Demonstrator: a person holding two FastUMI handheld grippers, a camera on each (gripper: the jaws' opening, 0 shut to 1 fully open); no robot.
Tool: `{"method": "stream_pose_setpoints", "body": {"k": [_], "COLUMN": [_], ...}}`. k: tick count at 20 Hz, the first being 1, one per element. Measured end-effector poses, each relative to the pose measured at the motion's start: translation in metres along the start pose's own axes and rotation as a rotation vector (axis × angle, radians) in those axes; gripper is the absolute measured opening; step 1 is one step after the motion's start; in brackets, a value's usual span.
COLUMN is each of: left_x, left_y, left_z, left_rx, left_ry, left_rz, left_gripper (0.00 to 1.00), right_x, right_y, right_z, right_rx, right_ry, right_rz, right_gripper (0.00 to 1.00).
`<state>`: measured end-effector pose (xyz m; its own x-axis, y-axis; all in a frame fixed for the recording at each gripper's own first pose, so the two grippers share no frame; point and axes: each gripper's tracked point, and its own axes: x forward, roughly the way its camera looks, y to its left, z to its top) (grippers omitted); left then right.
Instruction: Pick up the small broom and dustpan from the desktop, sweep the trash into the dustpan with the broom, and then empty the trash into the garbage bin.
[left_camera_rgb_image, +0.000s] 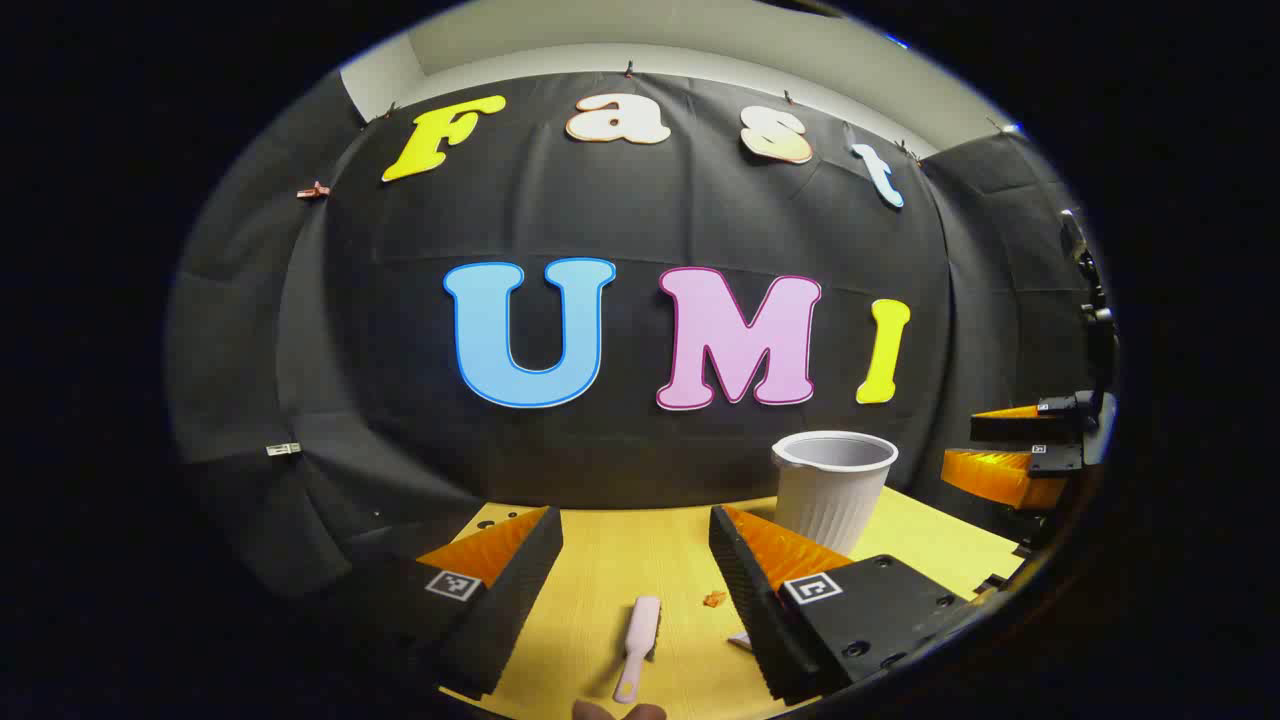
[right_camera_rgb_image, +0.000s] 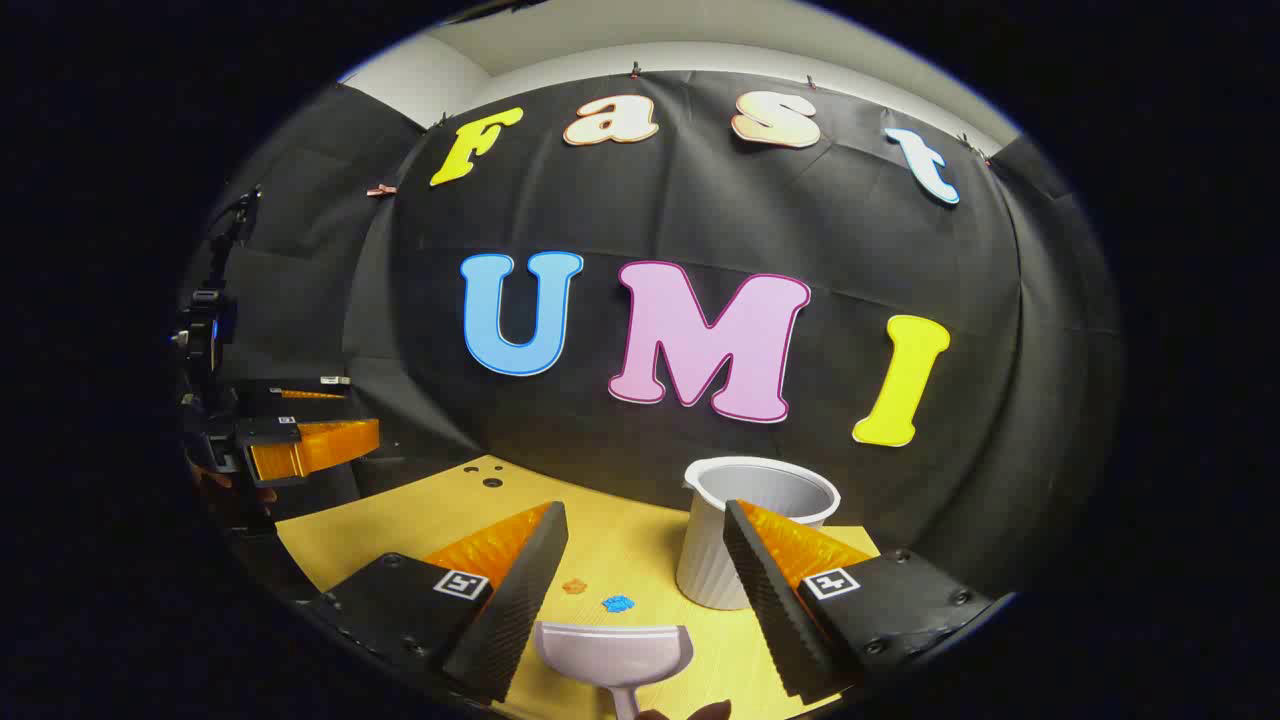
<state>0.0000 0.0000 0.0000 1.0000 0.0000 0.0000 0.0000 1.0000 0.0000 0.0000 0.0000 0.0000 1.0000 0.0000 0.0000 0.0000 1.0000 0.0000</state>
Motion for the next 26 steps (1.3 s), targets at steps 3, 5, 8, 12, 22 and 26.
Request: {"method": "stream_pose_setpoints", "body": {"k": [3,5,8,12,22,26], "left_x": [0.003,0.006,0.008,0.015,0.021,0.022], "left_y": [-0.001,0.000,-0.001,-0.003,0.002,0.004], "left_z": [-0.002,-0.003,-0.007,-0.009,-0.029,-0.046], "left_rx": [0.005,0.004,0.002,-0.003,0.017,0.029], "left_ry": [0.005,0.007,0.014,0.018,0.049,0.076], "left_rz": [-0.002,-0.004,-0.006,-0.013,-0.035,-0.052], "left_gripper": [0.94,0.94,0.94,0.94,0.94,0.94], "right_x": [0.004,0.006,0.009,0.013,-0.013,-0.043], "right_y": [0.001,0.002,0.002,0.002,0.004,0.005], "right_z": [-0.001,-0.001,-0.003,-0.005,-0.133,-0.225], "right_rx": [0.001,0.001,-0.004,0.001,-0.001,0.031], "right_ry": [0.003,0.003,0.008,0.013,0.505,0.826], "right_rz": [0.004,0.005,0.006,0.006,0.092,0.106], "right_gripper": [0.98,0.98,0.98,0.98,0.97,0.95]}}
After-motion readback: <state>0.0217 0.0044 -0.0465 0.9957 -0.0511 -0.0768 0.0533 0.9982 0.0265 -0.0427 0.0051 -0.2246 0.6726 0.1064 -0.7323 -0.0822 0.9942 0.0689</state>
